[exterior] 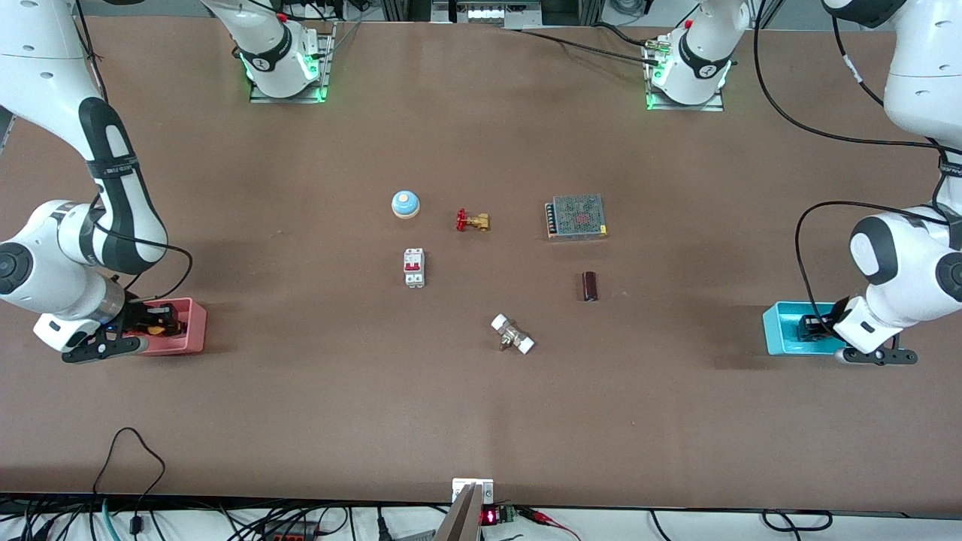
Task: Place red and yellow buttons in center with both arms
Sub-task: 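Lift the yellow button with the right gripper while the left gripper lifts the red button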
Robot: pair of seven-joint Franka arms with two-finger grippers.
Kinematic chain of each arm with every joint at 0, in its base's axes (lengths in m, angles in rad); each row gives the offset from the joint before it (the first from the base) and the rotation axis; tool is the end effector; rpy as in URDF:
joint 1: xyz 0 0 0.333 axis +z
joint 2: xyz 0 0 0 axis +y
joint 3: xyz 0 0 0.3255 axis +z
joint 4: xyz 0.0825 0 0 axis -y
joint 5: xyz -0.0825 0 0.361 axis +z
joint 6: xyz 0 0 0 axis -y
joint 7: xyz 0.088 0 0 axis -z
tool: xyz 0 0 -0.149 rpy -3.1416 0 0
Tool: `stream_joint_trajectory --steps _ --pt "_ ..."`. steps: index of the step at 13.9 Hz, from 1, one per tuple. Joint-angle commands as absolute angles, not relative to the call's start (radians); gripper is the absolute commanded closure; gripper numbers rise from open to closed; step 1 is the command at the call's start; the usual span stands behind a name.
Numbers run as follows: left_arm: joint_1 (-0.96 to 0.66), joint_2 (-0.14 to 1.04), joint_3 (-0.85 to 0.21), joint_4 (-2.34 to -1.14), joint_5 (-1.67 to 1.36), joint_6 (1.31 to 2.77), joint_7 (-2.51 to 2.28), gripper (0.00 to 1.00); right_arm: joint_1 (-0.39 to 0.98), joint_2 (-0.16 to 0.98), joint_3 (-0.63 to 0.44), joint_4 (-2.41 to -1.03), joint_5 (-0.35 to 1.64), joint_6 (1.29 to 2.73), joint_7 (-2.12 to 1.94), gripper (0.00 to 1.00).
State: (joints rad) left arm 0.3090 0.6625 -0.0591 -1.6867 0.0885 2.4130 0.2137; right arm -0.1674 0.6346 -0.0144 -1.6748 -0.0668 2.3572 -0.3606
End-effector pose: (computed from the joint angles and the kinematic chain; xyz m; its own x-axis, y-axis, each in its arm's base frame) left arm 0.6550 0.1741 0.2017 0.9982 -0.0154 0.0577 -0.0131 -0.9991 -0.0399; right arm 0.6655 -0.1243 0.2197 0.9737 0.2267 0.0229 0.2247 -0.9719 0.0705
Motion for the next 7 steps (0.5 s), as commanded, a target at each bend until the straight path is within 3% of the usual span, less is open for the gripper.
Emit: stream_joint_trajectory --steps 1,5,7 --pt "0.305 0.589 -0.071 -1.642 0.109 2.288 0.222 0.75 -0.163 0.565 -0.003 -1.675 -0.055 2.257 -0.384 0.64" --pt "0.302 0.52 -0.11 -1.494 0.109 1.99 0.216 0.75 -0.098 0.473 0.003 -1.661 -0.06 2.096 -0.374 0.64" --pt "0.282 0.503 -0.146 -1.447 0.109 1.909 0.201 0.75 -0.066 0.439 0.027 -1.661 -0.055 2.042 -0.309 0.63"
